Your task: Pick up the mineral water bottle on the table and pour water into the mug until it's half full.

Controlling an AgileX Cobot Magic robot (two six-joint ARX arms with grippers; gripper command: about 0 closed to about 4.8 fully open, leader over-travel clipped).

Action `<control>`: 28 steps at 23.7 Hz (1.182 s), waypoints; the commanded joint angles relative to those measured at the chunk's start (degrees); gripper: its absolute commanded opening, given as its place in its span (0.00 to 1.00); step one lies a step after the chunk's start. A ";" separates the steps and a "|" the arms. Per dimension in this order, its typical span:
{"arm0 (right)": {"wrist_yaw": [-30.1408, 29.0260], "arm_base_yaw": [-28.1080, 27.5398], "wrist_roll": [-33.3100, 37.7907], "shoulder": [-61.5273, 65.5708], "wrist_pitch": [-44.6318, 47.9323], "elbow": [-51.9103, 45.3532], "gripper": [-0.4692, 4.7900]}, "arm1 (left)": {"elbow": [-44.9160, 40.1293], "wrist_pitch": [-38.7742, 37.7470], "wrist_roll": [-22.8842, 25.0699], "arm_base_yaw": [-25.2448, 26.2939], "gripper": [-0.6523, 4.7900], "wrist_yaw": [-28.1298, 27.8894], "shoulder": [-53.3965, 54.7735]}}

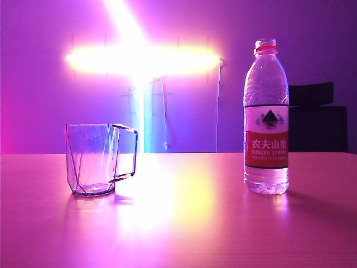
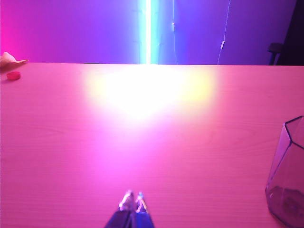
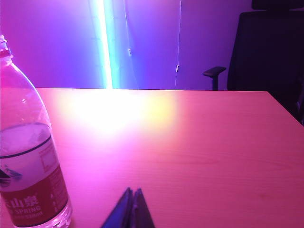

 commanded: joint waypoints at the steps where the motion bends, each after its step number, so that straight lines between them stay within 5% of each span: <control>1: -0.11 -0.02 0.20 -0.09 1.05 -0.26 0.09 | 0.24 0.72 -0.15 -0.02 0.12 0.17 0.09; 12: -0.57 0.02 0.55 -0.09 1.03 -0.26 0.09 | 0.22 0.70 -0.15 -3.10 0.12 -1.11 0.09; 16: -3.78 0.11 8.26 -0.09 1.95 -0.26 0.09 | 0.22 0.70 -0.15 -14.99 0.12 -5.42 0.09; 18: -10.51 0.11 20.87 -0.09 5.14 -0.24 0.09 | 0.24 0.72 -0.15 -28.81 0.12 -6.14 0.09; 20: -15.30 0.11 23.41 -0.09 5.86 0.13 0.09 | 0.24 0.72 -0.15 -34.91 0.12 -6.10 0.13; 25: -20.04 0.11 22.60 0.63 -2.32 6.60 0.08 | 0.24 0.52 -0.15 -42.53 0.12 -6.12 0.39; 28: -19.67 0.11 12.39 6.08 -11.89 15.56 0.08 | 0.22 0.55 -0.15 -42.97 0.12 -6.29 0.35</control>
